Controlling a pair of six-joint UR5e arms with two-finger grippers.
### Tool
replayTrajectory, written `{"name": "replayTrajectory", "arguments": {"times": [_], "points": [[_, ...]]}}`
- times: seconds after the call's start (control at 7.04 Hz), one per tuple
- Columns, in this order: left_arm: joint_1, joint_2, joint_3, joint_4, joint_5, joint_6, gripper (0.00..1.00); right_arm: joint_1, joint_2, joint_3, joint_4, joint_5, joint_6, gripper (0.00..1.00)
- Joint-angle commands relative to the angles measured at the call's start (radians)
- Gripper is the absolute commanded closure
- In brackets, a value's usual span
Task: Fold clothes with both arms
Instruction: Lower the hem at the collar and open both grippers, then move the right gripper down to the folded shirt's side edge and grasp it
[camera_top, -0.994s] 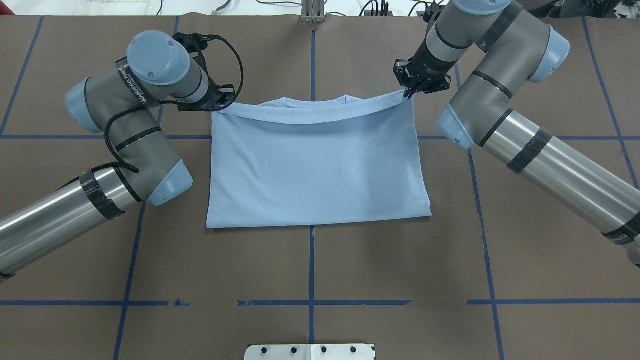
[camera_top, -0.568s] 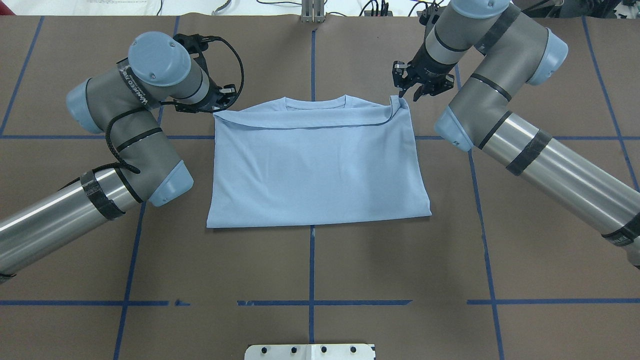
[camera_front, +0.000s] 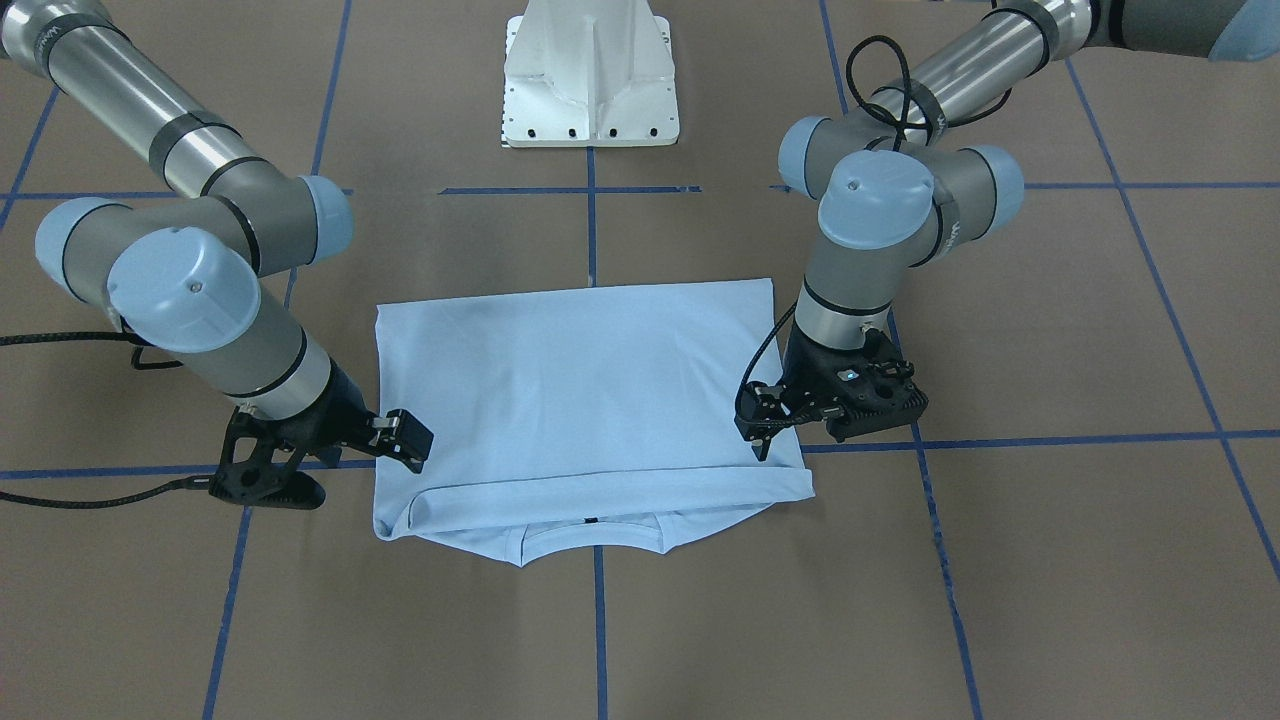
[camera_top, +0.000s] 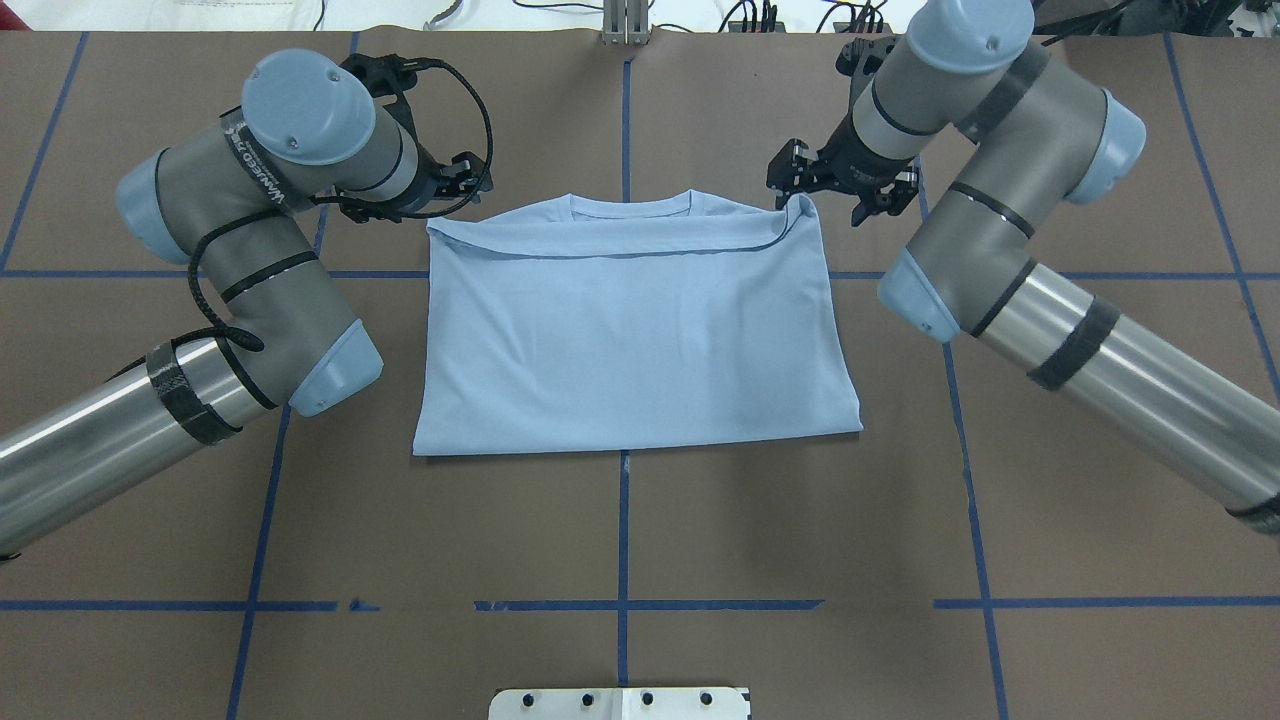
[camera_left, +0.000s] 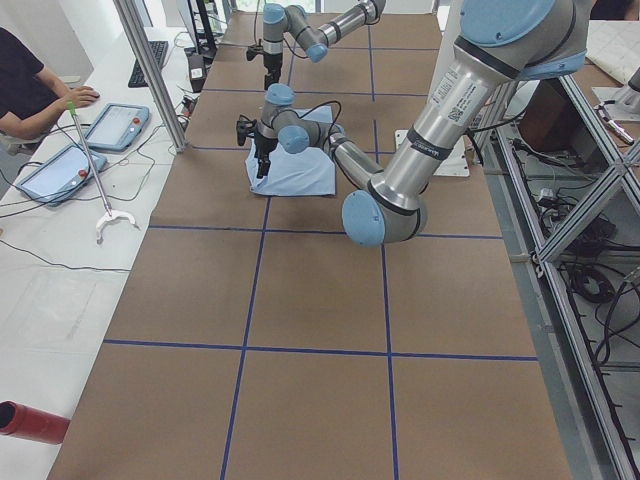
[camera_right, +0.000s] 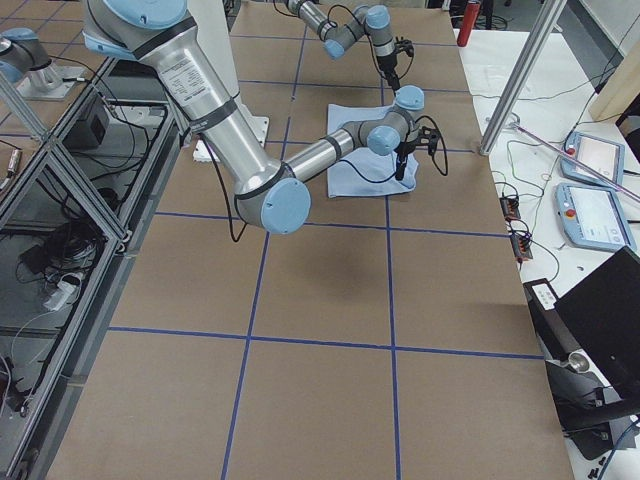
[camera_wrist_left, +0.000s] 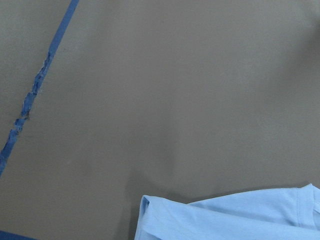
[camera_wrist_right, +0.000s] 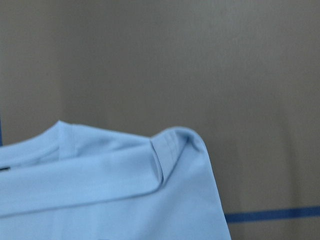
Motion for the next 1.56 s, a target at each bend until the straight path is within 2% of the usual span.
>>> {"name": "replayTrajectory", "arguments": {"times": [0.0, 0.28, 1.14, 1.28, 1.42], "points": [[0.0, 0.024, -0.109, 0.072, -0.001, -0.012, 0.0, -0.123, -0.198, 0.251, -0.003, -0.065, 0.021, 0.0], [0.005, 0.064, -0.169, 0.079, -0.001, -0.012, 0.0, -0.237, -0.239, 0.315, -0.004, -0.163, 0.133, 0.0], [0.008, 0.067, -0.174, 0.077, 0.001, -0.012, 0.0, -0.257, -0.31, 0.304, -0.004, -0.168, 0.132, 0.03], [0.01, 0.067, -0.174, 0.077, 0.001, -0.012, 0.0, -0.264, -0.308, 0.298, -0.004, -0.169, 0.133, 0.24], [0.01, 0.07, -0.172, 0.077, 0.002, -0.012, 0.0, -0.264, -0.307, 0.299, -0.004, -0.165, 0.133, 0.66]]}}
